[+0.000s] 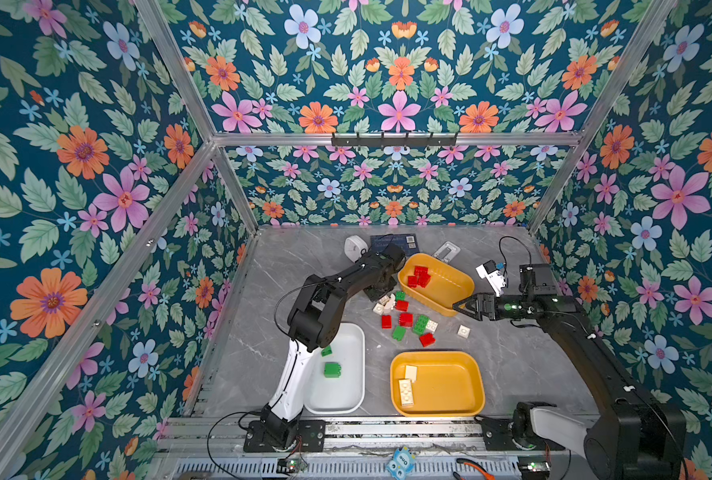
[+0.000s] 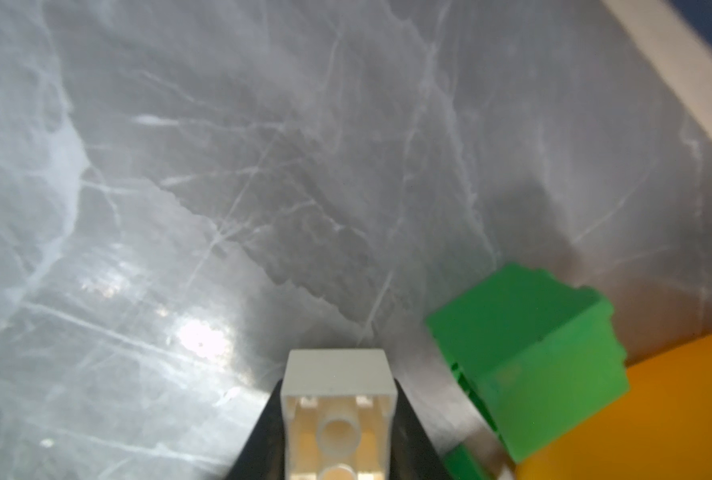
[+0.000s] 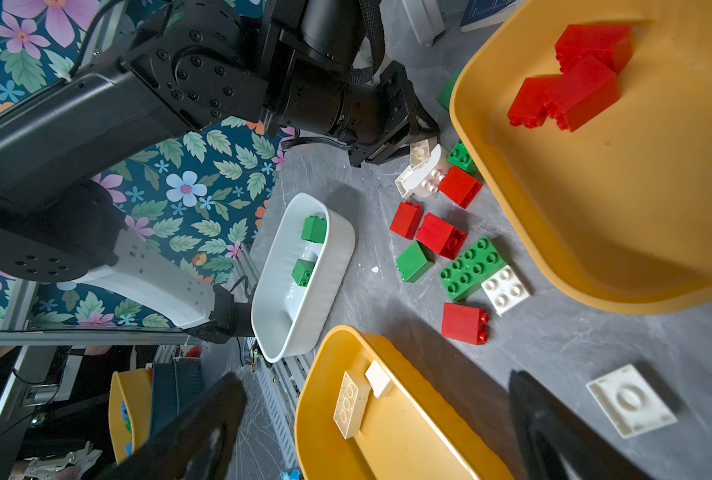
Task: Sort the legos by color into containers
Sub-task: 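Lower the left gripper onto a white brick and grasp it, then carry the white brick with the left gripper into the nearer yellow tray, release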
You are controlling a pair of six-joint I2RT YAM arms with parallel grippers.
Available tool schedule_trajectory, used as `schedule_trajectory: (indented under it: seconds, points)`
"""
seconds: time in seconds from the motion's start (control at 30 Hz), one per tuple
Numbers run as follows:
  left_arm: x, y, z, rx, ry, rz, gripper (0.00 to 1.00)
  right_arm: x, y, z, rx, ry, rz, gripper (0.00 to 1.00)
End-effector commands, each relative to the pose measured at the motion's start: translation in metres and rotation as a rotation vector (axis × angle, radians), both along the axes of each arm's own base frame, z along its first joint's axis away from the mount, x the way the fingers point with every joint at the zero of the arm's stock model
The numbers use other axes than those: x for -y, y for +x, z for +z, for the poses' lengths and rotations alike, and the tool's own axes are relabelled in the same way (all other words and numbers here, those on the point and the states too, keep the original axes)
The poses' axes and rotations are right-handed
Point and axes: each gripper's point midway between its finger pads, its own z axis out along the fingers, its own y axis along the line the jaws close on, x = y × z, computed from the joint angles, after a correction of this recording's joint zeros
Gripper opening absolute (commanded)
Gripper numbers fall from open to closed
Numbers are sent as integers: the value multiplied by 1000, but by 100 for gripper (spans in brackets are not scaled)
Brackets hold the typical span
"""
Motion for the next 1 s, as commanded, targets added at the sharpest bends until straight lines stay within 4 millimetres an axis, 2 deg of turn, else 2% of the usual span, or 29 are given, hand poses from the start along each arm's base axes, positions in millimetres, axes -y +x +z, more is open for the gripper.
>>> schedule_trajectory:
  seconds: [0.0, 0.13, 0.23, 0.43, 0.5, 0.67, 0.77, 0.97]
  points:
    - [-5, 3, 24, 40, 29, -35, 29, -1, 3, 4, 15, 8, 4, 99]
    - [-5, 4, 59, 101, 40, -101, 29, -1, 4, 5, 17, 4, 2, 99]
    - [6, -10, 81, 130, 33, -208, 29, -1, 4, 5, 16, 4, 3, 99]
    - [44, -72, 119, 167, -6, -478, 28, 1, 4, 5, 17, -5, -6, 99]
    - [57, -103, 127, 165, -36, -565, 28, 1, 4, 4, 15, -8, -8, 99]
    - [77, -170, 129, 145, -117, -689, 26, 2, 5, 3, 16, -18, -14, 99]
    - [84, -205, 122, 129, -175, -719, 26, 2, 4, 0, 13, -21, -16, 99]
    - [97, -254, 100, 88, -267, -785, 25, 3, 0, -10, 3, -24, -25, 99]
